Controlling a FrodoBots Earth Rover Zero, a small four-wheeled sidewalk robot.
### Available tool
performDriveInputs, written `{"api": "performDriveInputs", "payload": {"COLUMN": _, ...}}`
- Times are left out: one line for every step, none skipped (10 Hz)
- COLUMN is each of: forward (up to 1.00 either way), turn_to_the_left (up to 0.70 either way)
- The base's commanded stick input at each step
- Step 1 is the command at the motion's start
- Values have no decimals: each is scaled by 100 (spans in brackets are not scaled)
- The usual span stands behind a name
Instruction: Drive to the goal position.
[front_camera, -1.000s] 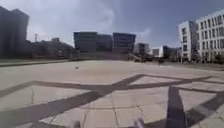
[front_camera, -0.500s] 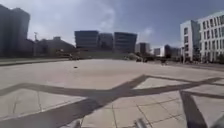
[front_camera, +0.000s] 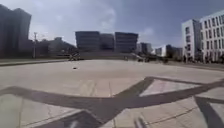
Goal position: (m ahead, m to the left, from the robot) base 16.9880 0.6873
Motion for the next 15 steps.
{"api": "performDriveInputs", "payload": {"forward": 85, "turn_to_the_left": 0}}
{"api": "performDriveInputs", "payload": {"forward": 85, "turn_to_the_left": 0}}
{"api": "performDriveInputs", "payload": {"forward": 85, "turn_to_the_left": 0}}
{"api": "performDriveInputs", "payload": {"forward": 85, "turn_to_the_left": 0}}
{"api": "performDriveInputs", "payload": {"forward": 85, "turn_to_the_left": 0}}
{"api": "performDriveInputs", "payload": {"forward": 85, "turn_to_the_left": 0}}
{"api": "performDriveInputs", "payload": {"forward": 85, "turn_to_the_left": 0}}
{"api": "performDriveInputs", "payload": {"forward": 85, "turn_to_the_left": 1}}
{"api": "performDriveInputs", "payload": {"forward": 85, "turn_to_the_left": 2}}
{"api": "performDriveInputs", "payload": {"forward": 85, "turn_to_the_left": 1}}
{"api": "performDriveInputs", "payload": {"forward": 85, "turn_to_the_left": 0}}
{"api": "performDriveInputs", "payload": {"forward": 85, "turn_to_the_left": 0}}
{"api": "performDriveInputs", "payload": {"forward": 85, "turn_to_the_left": 0}}
{"api": "performDriveInputs", "payload": {"forward": 85, "turn_to_the_left": -9}}
{"api": "performDriveInputs", "payload": {"forward": 85, "turn_to_the_left": -23}}
